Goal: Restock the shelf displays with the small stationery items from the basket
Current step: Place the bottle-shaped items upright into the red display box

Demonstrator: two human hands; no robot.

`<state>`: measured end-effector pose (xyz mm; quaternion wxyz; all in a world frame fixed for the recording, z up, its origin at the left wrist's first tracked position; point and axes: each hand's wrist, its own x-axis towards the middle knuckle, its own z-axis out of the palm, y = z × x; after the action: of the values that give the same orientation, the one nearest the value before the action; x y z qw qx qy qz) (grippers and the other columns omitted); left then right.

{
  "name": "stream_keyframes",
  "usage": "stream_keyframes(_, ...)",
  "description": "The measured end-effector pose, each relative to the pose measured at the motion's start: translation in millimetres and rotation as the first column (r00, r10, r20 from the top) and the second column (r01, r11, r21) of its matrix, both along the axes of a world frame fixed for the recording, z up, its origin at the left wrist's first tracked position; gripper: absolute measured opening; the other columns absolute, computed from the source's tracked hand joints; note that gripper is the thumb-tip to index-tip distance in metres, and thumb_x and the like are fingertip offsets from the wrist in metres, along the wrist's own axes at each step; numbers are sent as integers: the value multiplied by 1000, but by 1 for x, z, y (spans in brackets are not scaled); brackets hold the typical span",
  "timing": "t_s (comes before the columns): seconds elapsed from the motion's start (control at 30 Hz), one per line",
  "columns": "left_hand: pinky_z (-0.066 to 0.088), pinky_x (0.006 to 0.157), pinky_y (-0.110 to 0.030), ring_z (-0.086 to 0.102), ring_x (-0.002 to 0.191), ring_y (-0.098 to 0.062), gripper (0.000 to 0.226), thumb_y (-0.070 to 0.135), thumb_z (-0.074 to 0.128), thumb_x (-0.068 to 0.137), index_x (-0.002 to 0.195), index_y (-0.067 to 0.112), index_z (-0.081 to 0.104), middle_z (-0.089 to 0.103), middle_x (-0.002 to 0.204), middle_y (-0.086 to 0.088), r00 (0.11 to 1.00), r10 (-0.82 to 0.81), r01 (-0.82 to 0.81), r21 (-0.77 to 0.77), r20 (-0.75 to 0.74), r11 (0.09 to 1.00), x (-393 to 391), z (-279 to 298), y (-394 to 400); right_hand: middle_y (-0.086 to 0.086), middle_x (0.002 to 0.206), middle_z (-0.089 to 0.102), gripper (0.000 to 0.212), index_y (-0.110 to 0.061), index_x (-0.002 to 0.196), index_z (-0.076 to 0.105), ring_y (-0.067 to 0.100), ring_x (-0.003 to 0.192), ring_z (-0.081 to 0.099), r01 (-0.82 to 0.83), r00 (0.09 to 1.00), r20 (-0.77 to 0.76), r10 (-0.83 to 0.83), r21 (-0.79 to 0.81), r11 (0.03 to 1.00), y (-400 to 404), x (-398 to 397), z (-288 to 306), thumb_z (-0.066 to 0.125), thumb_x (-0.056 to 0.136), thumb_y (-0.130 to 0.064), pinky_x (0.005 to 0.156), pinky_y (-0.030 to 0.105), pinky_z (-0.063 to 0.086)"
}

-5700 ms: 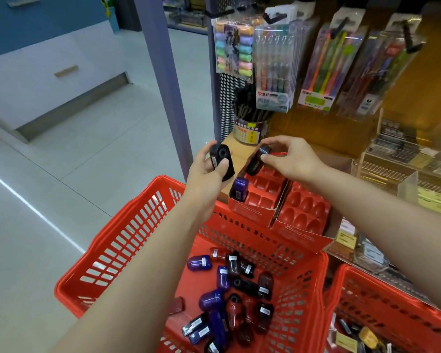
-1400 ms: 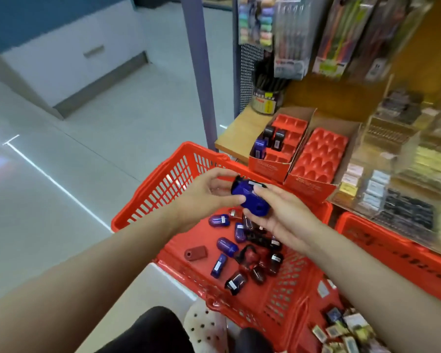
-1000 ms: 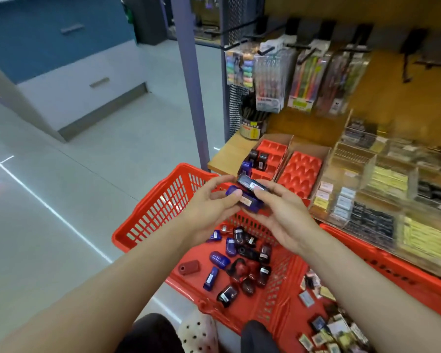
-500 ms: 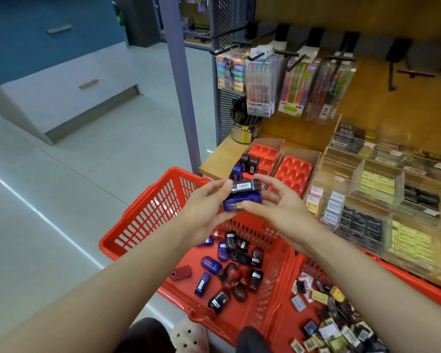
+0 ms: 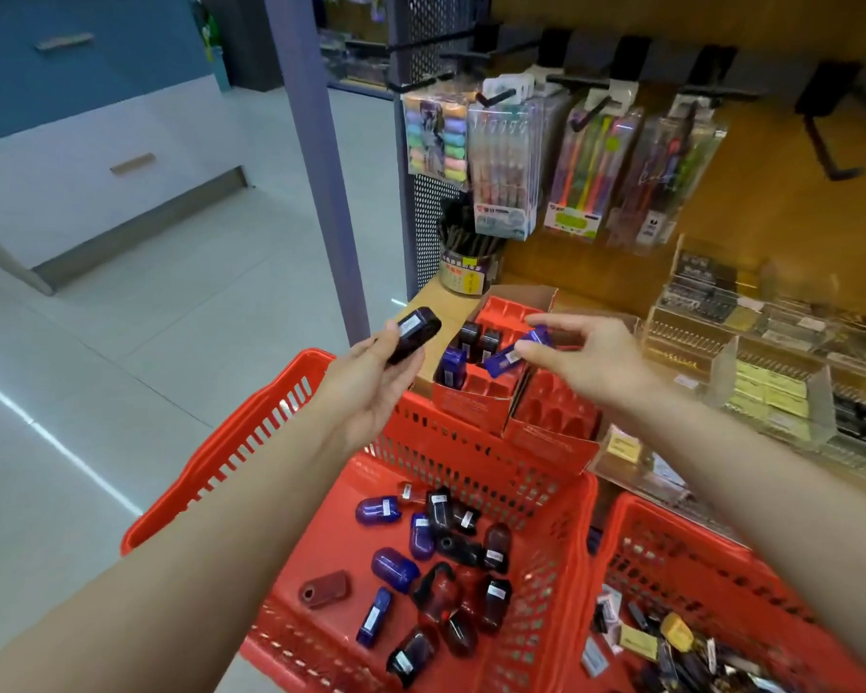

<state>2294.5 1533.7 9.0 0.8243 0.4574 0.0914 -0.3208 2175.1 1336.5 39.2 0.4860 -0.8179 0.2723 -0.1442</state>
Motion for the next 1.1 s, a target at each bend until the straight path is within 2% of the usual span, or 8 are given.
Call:
stream_keyframes(0.17, 53, 97, -30, 71, 99, -15, 31, 23, 69, 90, 114, 4, 61, 69, 115, -12, 981, -55, 10, 230, 188, 973, 0, -16, -27, -1, 115, 69, 47, -25, 125, 66, 16, 103, 63, -173, 969, -228, 94, -358, 918, 5, 38, -9, 79, 80, -33, 90, 22, 44)
stream_keyframes(0.37, 51, 102, -34, 66, 112, -21, 32, 25, 66, 93, 118, 6, 61, 66, 123, -12, 975, -42, -10, 234, 220, 972, -1, -20, -42, 0, 92, 70, 43, -13, 103, 70, 16, 89, 66, -123, 985, -160, 67, -372, 920, 11, 47, -32, 89, 68, -26, 85, 36, 57)
stream_keyframes(0.53, 49, 103, -32, 65, 113, -21, 24, 27, 65, 93, 111, 11, 63, 65, 124, -12, 982, -59, 19, 216, 182, 976, -3, -20, -47, 5, 99, 71, 42, -12, 104, 73, 20, 91, 66, -185, 976, -188, 113, -430, 884, 20, 46, -42, 89, 68, -27, 85, 38, 55)
stream_keyframes(0.7, 49, 103, -32, 66, 111, -21, 23, 29, 70, 90, 105, 13, 65, 69, 118, -12, 977, -43, -11, 252, 210, 968, -6, -23, -45, 7, 117, 61, 36, -17, 120, 69, 25, 112, 53, -300, 947, -277, 164, -576, 760, 27, 43, -46, 71, 88, -33, 96, 33, 43)
stream_keyframes(0.8, 48, 102, -29, 66, 108, -20, 28, 28, 71, 89, 109, 9, 65, 68, 119, -10, 981, -41, -4, 229, 190, 973, -7, -20, -44, 6, 114, 67, 31, -17, 122, 68, 18, 105, 57, -250, 964, -202, 172, -476, 843, 17, 40, -28, 60, 95, -29, 86, 17, 38)
stream_keyframes(0.87, 49, 96, -25, 66, 101, -14, 25, 28, 72, 88, 105, 11, 65, 68, 114, -4, 980, -55, 13, 212, 190, 977, -7, -18, -45, -3, 101, 72, 33, -19, 127, 65, 14, 88, 68, -93, 996, -26, 90, -156, 983, 8, 36, -9, 56, 97, -30, 75, 13, 49)
stream_keyframes(0.93, 51, 86, -20, 67, 94, -8, 22, 28, 74, 86, 101, 13, 66, 71, 102, 3, 974, -70, 25, 201, 216, 979, -11, -15, -49, -6, 98, 72, 39, -19, 128, 62, 11, 85, 71, -65, 996, 66, 55, 151, 986, 4, 33, 4, 60, 95, -39, 81, 22, 57)
stream_keyframes(1.1, 53, 92, -26, 72, 95, -11, 19, 28, 71, 89, 103, 16, 68, 74, 107, -2, 905, -184, 79, 273, 383, 959, -21, -11, -61, 4, 95, 74, 20, -11, 103, 75, 7, 70, 70, -17, 993, 118, -7, 206, 978, 0, 32, 14, 76, 85, -20, 65, 17, 57)
